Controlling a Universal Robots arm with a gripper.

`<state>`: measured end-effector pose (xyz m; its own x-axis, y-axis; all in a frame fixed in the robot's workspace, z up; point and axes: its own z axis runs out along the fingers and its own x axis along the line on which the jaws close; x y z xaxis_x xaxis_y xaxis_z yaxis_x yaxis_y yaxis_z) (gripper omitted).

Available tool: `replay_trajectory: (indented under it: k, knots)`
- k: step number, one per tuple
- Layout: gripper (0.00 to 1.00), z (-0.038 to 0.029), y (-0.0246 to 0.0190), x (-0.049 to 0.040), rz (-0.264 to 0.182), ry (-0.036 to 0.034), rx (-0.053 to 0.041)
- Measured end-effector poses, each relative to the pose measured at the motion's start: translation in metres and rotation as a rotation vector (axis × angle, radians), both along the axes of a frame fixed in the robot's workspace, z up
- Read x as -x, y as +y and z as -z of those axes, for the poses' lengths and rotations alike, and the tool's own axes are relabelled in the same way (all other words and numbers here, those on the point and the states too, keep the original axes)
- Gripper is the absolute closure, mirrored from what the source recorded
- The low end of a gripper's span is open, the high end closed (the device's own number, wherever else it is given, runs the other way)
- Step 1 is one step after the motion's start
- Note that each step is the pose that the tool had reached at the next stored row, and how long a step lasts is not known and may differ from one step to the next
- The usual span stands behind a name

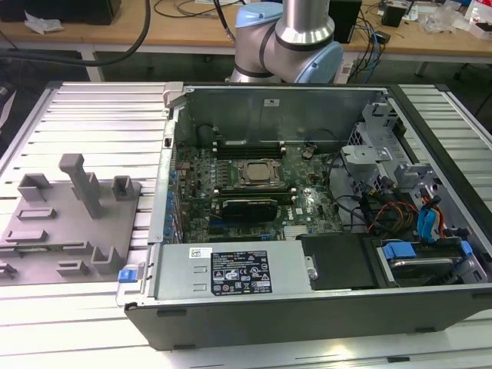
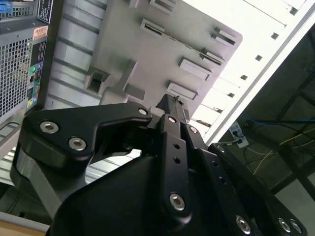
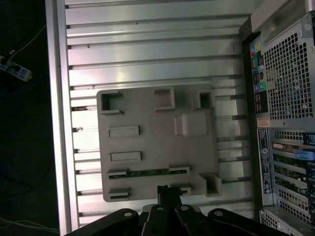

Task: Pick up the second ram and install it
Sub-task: 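Pick up the second ram and move it above second insertion slot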

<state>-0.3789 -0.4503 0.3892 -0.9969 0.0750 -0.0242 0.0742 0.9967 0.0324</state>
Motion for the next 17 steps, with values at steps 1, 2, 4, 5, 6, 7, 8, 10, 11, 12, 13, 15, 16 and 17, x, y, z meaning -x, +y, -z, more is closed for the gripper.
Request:
replay_trajectory:
  k: [1,2,4,5,6,7,8,10,11,12,13,15,16,17]
  knots:
    - [0.89,0.0,0.0,0.0,0.0,0.0,-0.0001]
    - [0.89,0.0,0.0,0.0,-0.002,-0.0001,0.0]
    - [0.89,0.0,-0.0001,0.0,-0.025,0.0,0.0001]
    - [0.89,0.0,0.0,0.0,-0.037,0.0,0.0001]
    - [0.89,0.0,-0.0001,0.0,-0.052,0.0,0.0001]
    - [0.89,-0.0001,-0.0001,0.0,-0.069,0.0,0.0001]
    - [0.89,0.0,-0.0001,0.0,-0.102,0.0,0.0001]
    - [0.89,0.0,-0.0001,0.0,-0.179,0.0001,0.0023]
    - [0.89,0.0,-0.0001,0.0,-0.214,0.0001,0.0037]
    - [0.89,0.0,-0.0001,0.0,-0.223,0.0002,0.004]
    - [0.89,0.0,0.0,0.0,-0.229,0.0002,0.004]
    - [0.89,0.0,0.0,0.0,-0.243,0.0002,0.0041]
    - [0.89,0.0,-0.0001,0.0,-0.247,0.0001,0.0041]
    - [0.89,0.0,0.0,0.0,-0.252,0.0001,0.0041]
